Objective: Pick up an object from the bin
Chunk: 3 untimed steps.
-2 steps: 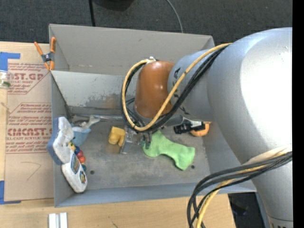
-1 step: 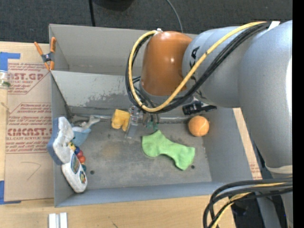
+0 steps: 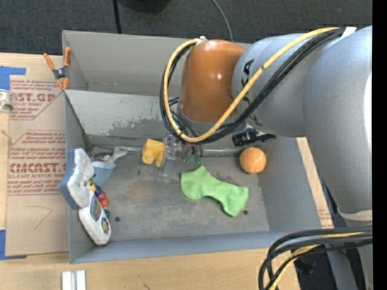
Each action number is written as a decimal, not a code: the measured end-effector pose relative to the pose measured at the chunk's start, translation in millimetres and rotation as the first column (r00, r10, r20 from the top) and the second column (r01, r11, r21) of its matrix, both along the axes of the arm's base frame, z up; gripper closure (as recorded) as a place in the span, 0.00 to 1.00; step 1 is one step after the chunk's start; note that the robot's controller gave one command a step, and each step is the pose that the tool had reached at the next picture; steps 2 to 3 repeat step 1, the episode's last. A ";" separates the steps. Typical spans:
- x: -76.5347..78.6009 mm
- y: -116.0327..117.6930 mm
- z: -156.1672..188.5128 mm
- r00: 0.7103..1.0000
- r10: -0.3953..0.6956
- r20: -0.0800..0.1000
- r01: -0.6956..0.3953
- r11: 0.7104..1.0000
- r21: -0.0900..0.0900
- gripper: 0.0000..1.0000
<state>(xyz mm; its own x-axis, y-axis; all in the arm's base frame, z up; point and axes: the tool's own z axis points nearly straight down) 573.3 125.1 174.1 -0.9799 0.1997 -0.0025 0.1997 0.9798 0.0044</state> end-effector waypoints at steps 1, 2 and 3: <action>-0.7 15.9 30.9 1.000 0.009 -0.008 -0.009 1.000 -0.003 1.00; -0.7 15.9 30.9 1.000 0.009 -0.008 -0.009 1.000 -0.003 1.00; -0.7 15.9 30.9 1.000 0.009 -0.008 -0.009 1.000 -0.003 1.00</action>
Offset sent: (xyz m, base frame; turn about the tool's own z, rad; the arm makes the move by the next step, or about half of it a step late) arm 0.0144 0.0282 0.0905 0.0303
